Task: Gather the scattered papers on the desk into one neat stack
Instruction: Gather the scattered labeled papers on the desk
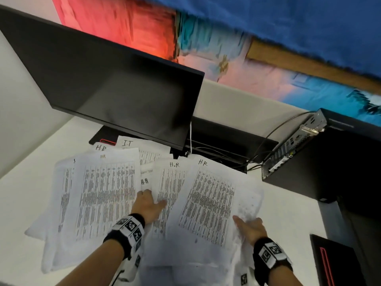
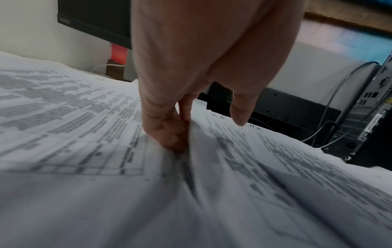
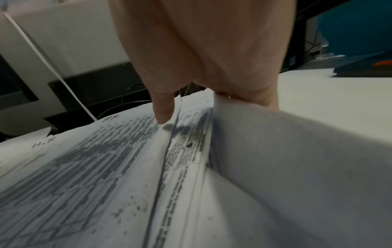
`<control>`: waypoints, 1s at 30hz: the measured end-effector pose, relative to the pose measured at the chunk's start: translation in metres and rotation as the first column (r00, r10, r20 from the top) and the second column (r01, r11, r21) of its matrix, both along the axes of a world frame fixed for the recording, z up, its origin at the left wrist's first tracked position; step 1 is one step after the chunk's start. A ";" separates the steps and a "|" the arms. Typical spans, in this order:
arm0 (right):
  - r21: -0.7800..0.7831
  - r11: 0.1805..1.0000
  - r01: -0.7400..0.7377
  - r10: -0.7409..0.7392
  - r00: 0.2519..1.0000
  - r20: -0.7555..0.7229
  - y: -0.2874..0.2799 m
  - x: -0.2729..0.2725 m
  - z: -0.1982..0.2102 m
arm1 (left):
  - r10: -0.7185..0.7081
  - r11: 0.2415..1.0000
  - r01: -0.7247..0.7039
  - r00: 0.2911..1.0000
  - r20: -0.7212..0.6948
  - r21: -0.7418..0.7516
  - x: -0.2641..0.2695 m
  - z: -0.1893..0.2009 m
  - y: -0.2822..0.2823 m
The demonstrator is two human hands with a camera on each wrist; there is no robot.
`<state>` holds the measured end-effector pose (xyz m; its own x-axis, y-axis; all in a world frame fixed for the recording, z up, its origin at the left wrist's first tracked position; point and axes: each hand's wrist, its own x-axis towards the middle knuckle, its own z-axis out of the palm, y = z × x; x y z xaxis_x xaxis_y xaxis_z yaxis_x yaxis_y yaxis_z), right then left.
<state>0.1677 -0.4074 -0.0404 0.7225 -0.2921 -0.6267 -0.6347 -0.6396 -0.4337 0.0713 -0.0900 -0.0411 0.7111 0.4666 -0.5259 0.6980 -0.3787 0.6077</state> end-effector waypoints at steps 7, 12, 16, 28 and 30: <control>0.329 0.930 0.164 -0.175 0.985 0.003 0.025 0.002 -0.004 | 0.015 0.976 -0.010 1.000 0.020 -0.217 0.020 0.005 -0.024; 0.455 0.886 0.096 -0.086 0.995 -0.043 0.025 -0.006 0.009 | -0.143 0.956 0.173 0.980 0.138 -0.238 0.012 0.008 -0.026; 0.541 0.839 0.062 -0.046 0.998 -0.043 0.025 -0.018 0.009 | -0.258 0.910 0.306 0.946 0.197 -0.280 0.002 0.013 -0.019; 0.627 0.764 0.152 -0.247 0.967 0.066 -0.002 -0.036 0.033 | -0.262 0.941 0.245 0.964 0.044 0.232 -0.043 0.005 0.079; 0.612 0.778 0.142 -0.271 0.954 0.124 0.000 -0.039 0.050 | -0.403 0.868 0.404 0.913 -0.065 0.289 -0.051 -0.002 0.082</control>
